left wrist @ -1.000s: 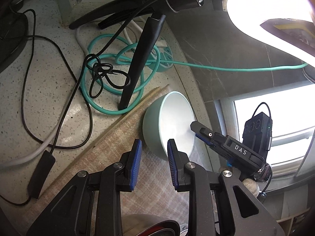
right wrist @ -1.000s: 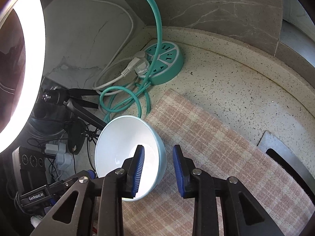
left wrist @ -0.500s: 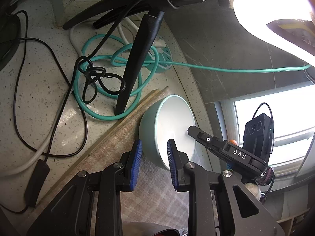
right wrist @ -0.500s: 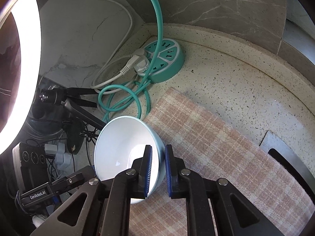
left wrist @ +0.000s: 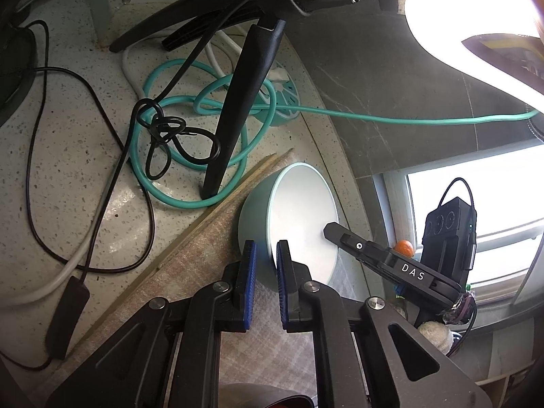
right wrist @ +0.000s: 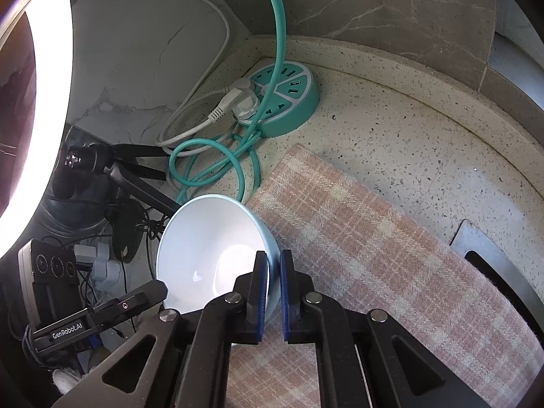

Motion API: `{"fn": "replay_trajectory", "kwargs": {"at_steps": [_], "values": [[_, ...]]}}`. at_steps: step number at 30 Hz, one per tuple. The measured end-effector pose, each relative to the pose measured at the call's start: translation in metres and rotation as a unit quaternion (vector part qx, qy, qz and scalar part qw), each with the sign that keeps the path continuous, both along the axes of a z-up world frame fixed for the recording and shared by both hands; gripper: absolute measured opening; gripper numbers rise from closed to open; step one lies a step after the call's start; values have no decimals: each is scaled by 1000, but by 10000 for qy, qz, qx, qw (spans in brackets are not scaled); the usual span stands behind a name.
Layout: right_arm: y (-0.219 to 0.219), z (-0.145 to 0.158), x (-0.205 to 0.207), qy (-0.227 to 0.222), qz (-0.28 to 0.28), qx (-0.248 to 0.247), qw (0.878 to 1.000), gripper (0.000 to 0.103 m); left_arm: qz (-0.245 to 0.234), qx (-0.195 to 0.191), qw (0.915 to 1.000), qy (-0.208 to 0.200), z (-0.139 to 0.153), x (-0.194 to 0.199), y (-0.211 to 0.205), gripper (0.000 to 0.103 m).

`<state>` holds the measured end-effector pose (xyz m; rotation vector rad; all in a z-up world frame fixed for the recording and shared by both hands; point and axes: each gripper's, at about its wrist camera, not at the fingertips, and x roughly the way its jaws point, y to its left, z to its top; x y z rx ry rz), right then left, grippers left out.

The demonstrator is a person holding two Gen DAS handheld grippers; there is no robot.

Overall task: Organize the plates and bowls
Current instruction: 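Close both grippers on the rim of the white bowl, then lift the white bowl and carry it over the nested bowls with both grippers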

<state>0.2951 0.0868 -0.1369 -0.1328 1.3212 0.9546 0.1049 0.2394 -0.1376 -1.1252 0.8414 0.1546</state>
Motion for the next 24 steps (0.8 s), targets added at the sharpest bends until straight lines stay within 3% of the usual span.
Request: {"fn": "replay_trajectory", "kwargs": {"at_steps": [24], "values": [[1, 25, -34, -107, 55, 33, 9999, 7, 2, -40, 9999, -124, 14, -38, 4, 8]]}}
